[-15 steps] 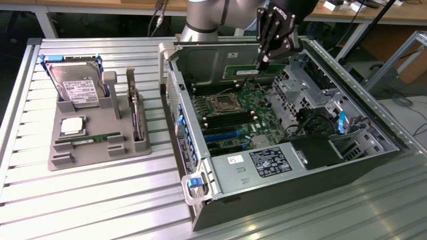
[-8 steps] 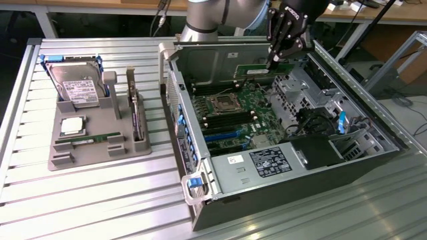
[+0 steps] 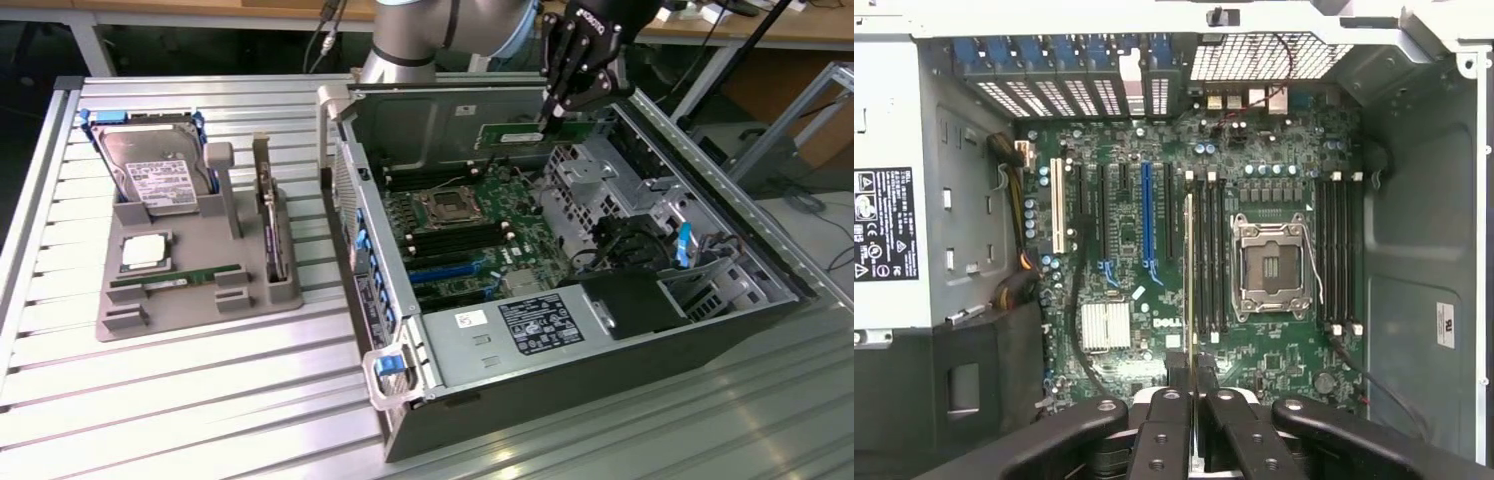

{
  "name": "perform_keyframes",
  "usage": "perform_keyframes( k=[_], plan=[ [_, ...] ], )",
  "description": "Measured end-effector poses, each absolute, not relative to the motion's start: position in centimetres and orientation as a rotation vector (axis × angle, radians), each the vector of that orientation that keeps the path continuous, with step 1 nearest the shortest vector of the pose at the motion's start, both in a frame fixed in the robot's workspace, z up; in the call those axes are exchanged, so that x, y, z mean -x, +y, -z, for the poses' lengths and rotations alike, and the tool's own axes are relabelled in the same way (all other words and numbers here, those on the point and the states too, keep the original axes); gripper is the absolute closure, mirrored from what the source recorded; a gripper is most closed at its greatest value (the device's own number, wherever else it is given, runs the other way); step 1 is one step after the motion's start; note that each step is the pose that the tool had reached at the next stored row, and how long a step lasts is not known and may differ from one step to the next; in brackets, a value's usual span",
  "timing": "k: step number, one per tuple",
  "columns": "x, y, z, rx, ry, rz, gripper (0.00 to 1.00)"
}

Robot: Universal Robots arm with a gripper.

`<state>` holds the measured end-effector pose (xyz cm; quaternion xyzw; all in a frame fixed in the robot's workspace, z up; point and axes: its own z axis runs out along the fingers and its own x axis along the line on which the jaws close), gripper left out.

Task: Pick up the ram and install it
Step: 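Pick up the ram and move it above insertion slot, then insert the ram into the slot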

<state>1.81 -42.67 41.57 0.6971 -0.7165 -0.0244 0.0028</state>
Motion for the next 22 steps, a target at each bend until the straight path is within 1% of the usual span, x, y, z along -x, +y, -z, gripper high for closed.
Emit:
perform_keyframes(
  k=[4, 17, 22],
  plan=[
    [-2.6, -41.8, -41.6, -2.186, -2.246, 0.075, 0.87],
    [-3.0, -41.7, -41.5, -2.186, -2.246, 0.075, 0.87],
    [-3.0, -41.7, -41.1, -2.186, -2.246, 0.075, 0.87]
  ],
)
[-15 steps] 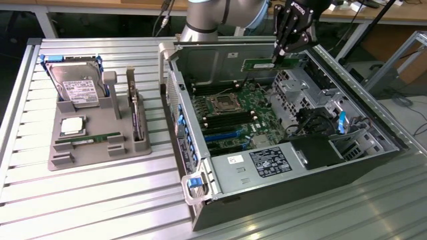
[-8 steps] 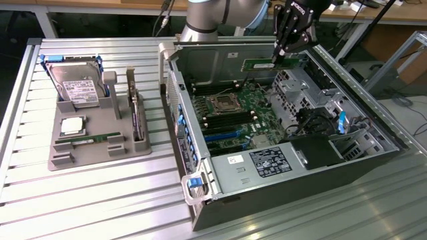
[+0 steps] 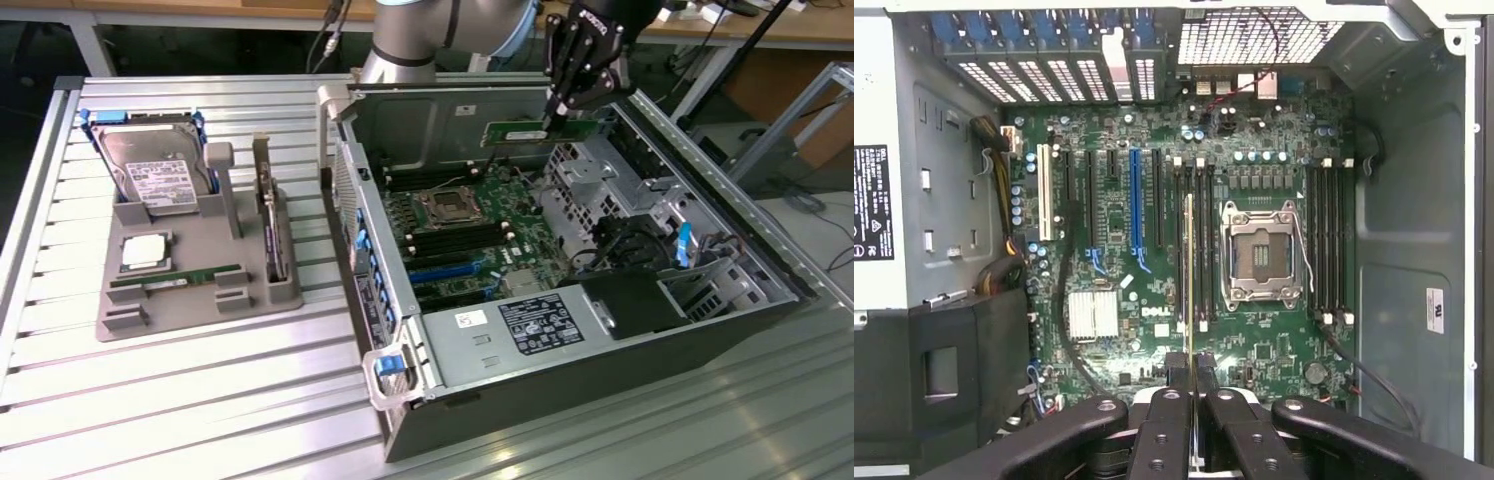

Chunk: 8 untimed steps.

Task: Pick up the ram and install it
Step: 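Insert the ram into the slot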

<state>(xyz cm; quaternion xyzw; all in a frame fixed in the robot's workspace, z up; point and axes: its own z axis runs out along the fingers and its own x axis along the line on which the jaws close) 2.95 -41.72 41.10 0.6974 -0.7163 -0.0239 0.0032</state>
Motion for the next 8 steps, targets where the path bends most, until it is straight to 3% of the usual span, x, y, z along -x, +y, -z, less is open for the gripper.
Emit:
perform_keyframes(
  k=[8],
  plan=[
    [-2.95, -41.73, -40.49, -2.186, -2.246, 0.075, 0.87]
  ],
)
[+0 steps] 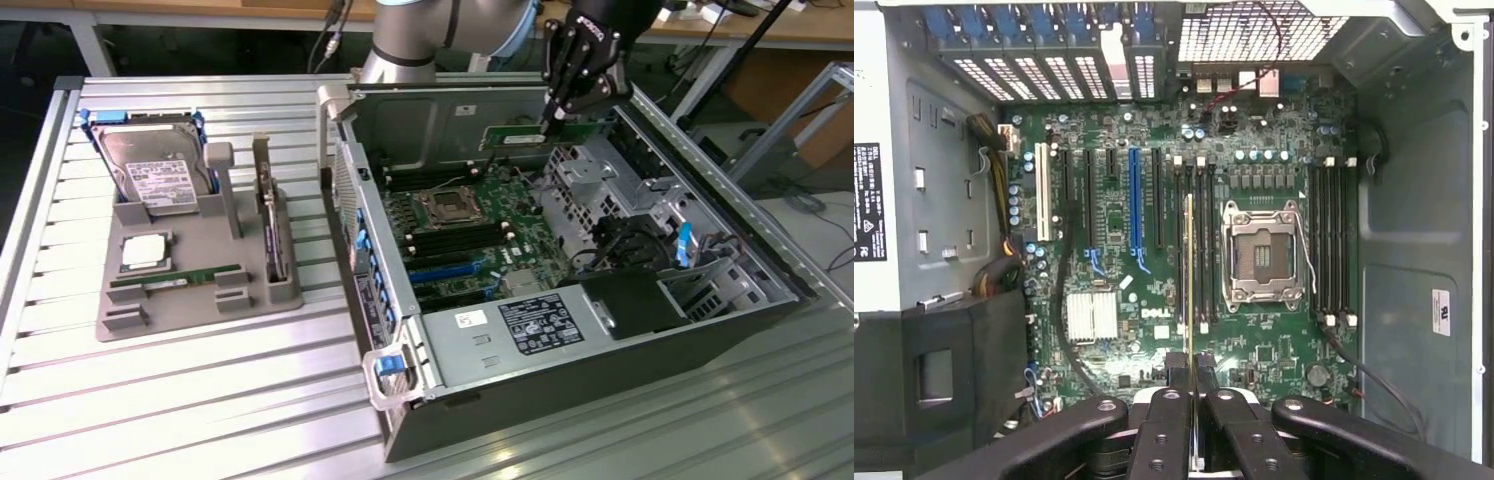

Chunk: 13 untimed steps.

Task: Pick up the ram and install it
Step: 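Insert the ram into the slot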

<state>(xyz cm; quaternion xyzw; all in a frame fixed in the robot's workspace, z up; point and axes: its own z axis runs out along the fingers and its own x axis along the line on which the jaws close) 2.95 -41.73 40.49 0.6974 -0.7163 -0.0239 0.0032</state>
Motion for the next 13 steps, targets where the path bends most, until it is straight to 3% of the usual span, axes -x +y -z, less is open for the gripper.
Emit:
perform_keyframes(
  k=[13],
  plan=[
    [-2.95, -41.72, -39.78, -2.186, -2.246, 0.075, 0.87]
  ],
)
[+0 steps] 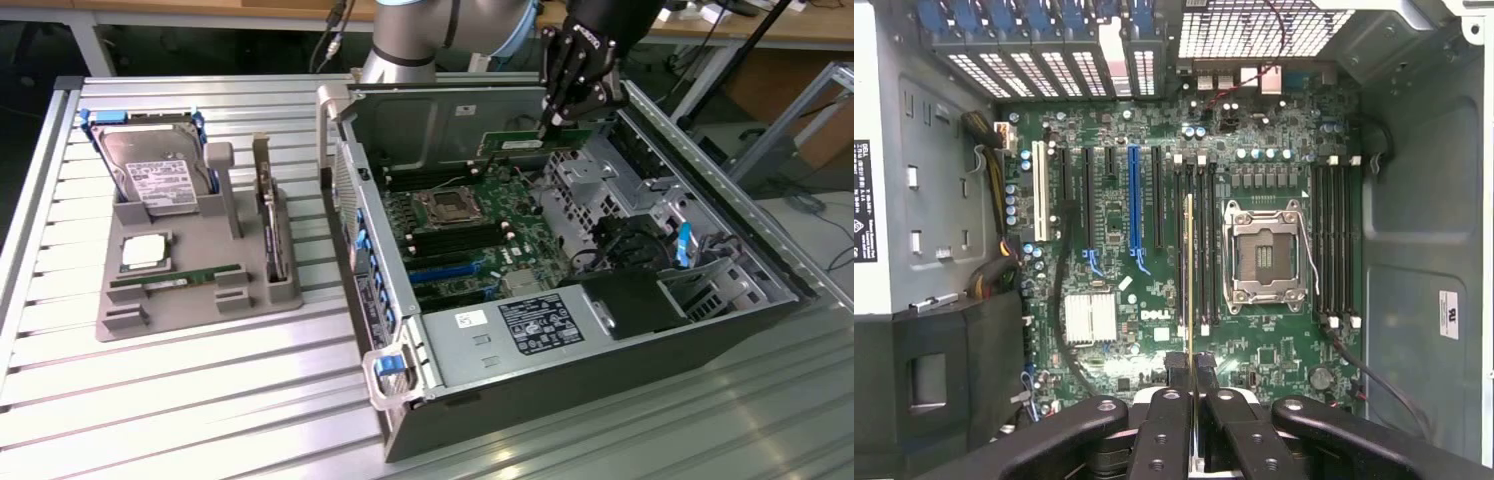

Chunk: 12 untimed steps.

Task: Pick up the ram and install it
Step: 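Insert the ram into the slot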

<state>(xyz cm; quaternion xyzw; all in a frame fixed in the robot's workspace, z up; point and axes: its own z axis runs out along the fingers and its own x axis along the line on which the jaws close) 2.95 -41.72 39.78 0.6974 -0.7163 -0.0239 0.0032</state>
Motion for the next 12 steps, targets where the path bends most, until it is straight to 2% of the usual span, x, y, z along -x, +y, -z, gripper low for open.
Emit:
perform_keyframes(
  k=[12],
  plan=[
    [-2.95, -41.73, -39.12, -2.186, -2.246, 0.075, 0.87]
  ],
)
